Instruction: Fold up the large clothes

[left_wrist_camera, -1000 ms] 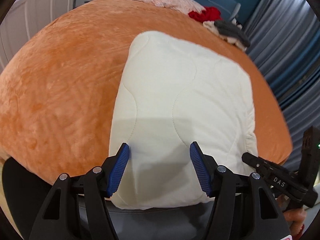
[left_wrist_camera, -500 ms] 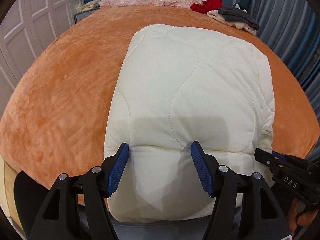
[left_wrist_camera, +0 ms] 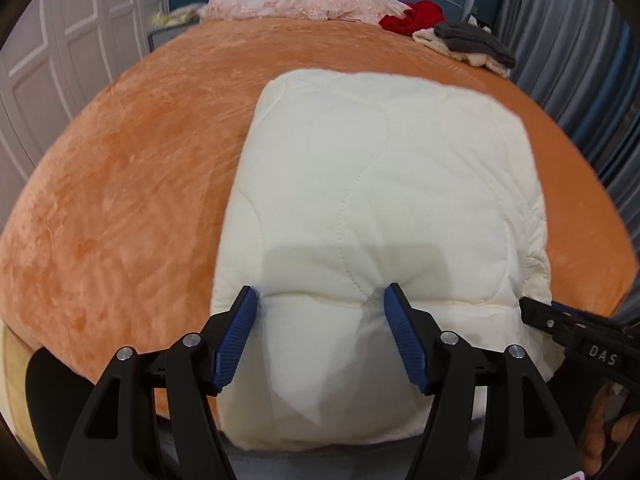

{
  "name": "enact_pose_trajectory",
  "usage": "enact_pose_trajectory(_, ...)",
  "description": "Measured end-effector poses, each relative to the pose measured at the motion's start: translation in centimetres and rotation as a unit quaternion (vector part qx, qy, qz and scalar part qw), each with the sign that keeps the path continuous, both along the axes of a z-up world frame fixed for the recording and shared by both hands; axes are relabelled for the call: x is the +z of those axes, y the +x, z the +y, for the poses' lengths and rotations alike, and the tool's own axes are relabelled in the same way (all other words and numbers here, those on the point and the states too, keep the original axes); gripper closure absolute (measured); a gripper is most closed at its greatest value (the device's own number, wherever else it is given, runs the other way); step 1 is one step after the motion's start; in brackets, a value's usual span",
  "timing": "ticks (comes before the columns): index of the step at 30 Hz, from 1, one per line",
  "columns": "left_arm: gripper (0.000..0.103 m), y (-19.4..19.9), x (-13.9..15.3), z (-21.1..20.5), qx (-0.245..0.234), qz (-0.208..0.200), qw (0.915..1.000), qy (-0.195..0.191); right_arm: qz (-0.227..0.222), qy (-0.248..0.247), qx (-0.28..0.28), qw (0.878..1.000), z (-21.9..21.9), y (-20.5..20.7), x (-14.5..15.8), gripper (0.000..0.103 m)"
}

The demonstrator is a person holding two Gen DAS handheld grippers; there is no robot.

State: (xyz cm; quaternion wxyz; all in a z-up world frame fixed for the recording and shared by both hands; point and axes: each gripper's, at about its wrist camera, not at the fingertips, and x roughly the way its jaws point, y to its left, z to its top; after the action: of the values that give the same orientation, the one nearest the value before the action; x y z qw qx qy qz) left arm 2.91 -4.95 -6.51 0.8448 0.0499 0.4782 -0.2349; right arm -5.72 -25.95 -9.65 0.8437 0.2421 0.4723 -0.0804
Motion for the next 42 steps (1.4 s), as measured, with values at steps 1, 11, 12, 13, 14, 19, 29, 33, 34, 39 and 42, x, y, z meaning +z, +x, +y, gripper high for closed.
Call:
enact_pose_trajectory(1, 0.039, 0.4, 0.6, 0.7, 0.005, 0.014, 0.9998, -0.013, -0.008, -0.002, -0.003, 1.0, 0.0, -0.3, 1.1, 0.063)
enact_pose_trajectory(11, 0.039, 8.9, 7.5, 2.2, 0.057, -0.014, 0.9955, -0.075, -0.11, 0.037, -0.094, 0.989, -4.9, 6.0, 9.6, 0.023)
enact_pose_trajectory(12, 0.039, 10.0, 7.6, 1.7, 0.059, -0.009, 0.9955, -0.074, -0.105, 0.057, -0.104, 0.987, -5.5, 6.9, 9.1, 0.023)
enact_pose_trajectory(13, 0.039, 11.1, 7.4, 1.2, 0.057, 0.004, 0.9951, -0.08, -0.095, 0.082, -0.118, 0.985, -6.2, 8.4, 8.2, 0.023)
enact_pose_trajectory(14, 0.039, 12.1, 7.1, 0.5, 0.056, 0.019, 0.9943, -0.088, -0.087, 0.098, -0.125, 0.984, -6.4, 9.5, 7.5, 0.023)
enact_pose_trajectory(19, 0.04, 14.9, 4.6, -2.4, 0.059, 0.046, 0.9942, -0.077, -0.021, 0.111, -0.134, 0.985, -6.5, 13.3, 2.3, 0.062)
enact_pose_trajectory(29, 0.039, 15.1, -1.5, -6.6, 0.055, 0.039, 0.9976, -0.013, -0.036, -0.003, -0.119, 0.992, -5.6, 11.8, -1.3, 0.086)
enact_pose_trajectory(33, 0.036, 15.0, -2.9, -7.0, 0.063, 0.02, 0.9978, 0.004, -0.032, -0.043, -0.11, 0.992, -5.3, 12.5, -2.8, 0.076)
enact_pose_trajectory(34, 0.036, 15.0, -3.4, -7.0, 0.067, 0.016, 0.9976, 0.007, -0.031, -0.053, -0.108, 0.992, -4.8, 12.9, -2.9, 0.075)
enact_pose_trajectory(39, 0.033, 15.3, -4.6, -7.5, 0.078, 0.007, 0.9968, 0.016, -0.038, -0.076, -0.101, 0.991, -4.7, 13.2, -3.8, 0.073)
enact_pose_trajectory(42, 0.032, 15.5, -5.2, -7.8, 0.081, 0.0, 0.9964, 0.025, -0.046, -0.073, -0.101, 0.991, -4.8, 13.3, -4.4, 0.072)
